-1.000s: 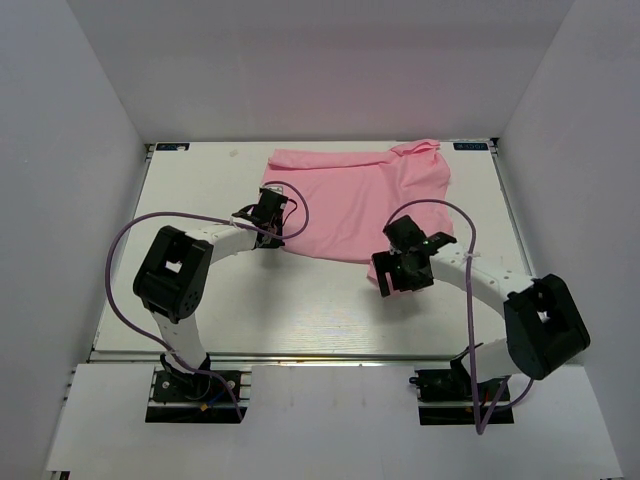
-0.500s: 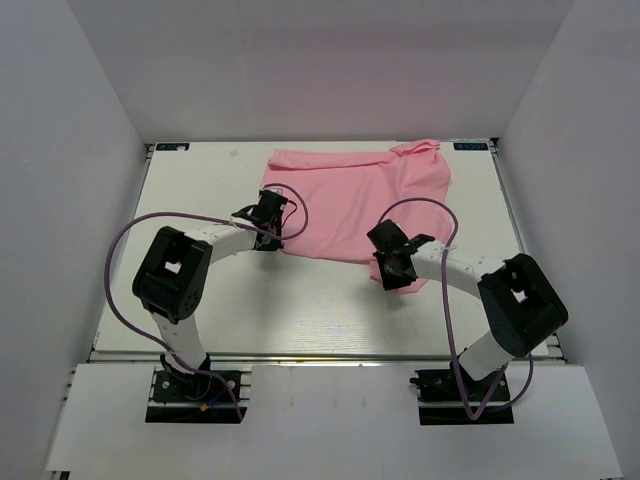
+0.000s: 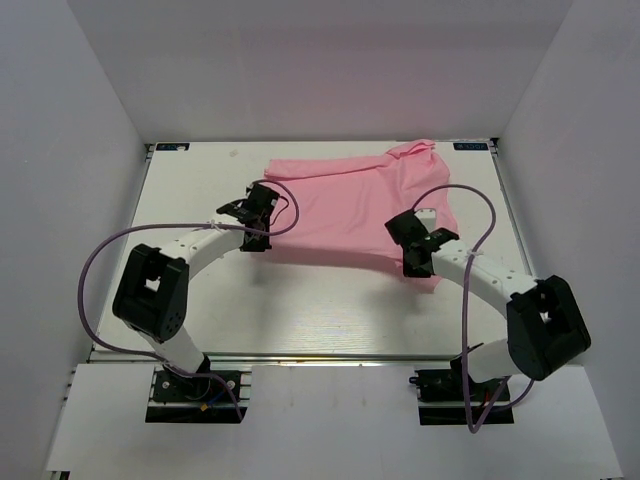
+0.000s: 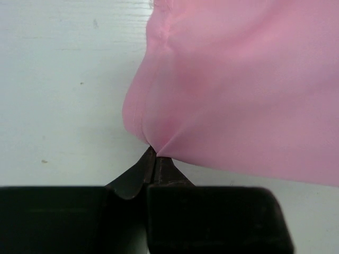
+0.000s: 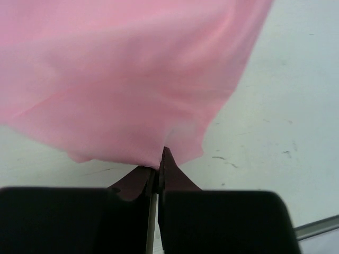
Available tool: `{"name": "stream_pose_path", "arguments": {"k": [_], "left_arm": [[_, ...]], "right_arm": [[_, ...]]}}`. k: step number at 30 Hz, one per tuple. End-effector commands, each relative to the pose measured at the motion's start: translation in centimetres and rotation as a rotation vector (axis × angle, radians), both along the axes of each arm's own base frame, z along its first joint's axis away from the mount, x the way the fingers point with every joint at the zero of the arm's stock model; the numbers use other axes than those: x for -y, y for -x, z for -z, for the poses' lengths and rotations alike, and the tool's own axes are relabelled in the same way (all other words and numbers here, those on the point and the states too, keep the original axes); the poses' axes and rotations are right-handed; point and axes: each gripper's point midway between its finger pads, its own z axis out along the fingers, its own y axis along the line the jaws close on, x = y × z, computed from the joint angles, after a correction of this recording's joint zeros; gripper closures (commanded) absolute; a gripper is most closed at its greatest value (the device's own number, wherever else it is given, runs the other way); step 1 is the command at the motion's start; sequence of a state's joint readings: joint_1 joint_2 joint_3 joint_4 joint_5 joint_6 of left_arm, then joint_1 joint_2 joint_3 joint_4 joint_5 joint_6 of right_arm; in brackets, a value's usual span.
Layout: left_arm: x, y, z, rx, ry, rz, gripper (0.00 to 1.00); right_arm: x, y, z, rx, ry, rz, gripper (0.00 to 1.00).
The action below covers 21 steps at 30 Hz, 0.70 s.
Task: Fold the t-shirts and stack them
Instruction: Flatten out the tshirt
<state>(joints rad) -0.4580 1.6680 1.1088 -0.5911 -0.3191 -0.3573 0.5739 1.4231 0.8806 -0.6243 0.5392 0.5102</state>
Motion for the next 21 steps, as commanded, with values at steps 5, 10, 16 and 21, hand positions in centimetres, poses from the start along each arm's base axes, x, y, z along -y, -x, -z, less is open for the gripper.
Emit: {"name": "stream_pose_path", "arguments": {"k": [5, 10, 16, 21], "left_arm": [[-1.8, 0.9, -4.1, 0.019, -0.042, -0.054, 1.0], [-1.6, 0.8, -6.6, 0.071, -0.025, -0.009, 1.0], [-0.4, -1.0, -10.7, 0.155, 0.0, 0.098, 0.99], [0.2, -3.1, -15.9, 0.297, -0.002, 0.097, 1.0]], "right_arm": [[3.9, -0.7, -4.3, 0.088, 0.071, 0.08, 1.0], [4.9, -0.9, -5.6, 0.099, 0.065, 0.048, 1.0], [4.6, -2.9, -10.0, 0.202, 0.036, 0.012, 1.0], [5.1, -4.7, -15.8, 0.338, 0.067, -0.012, 1.0]]}}
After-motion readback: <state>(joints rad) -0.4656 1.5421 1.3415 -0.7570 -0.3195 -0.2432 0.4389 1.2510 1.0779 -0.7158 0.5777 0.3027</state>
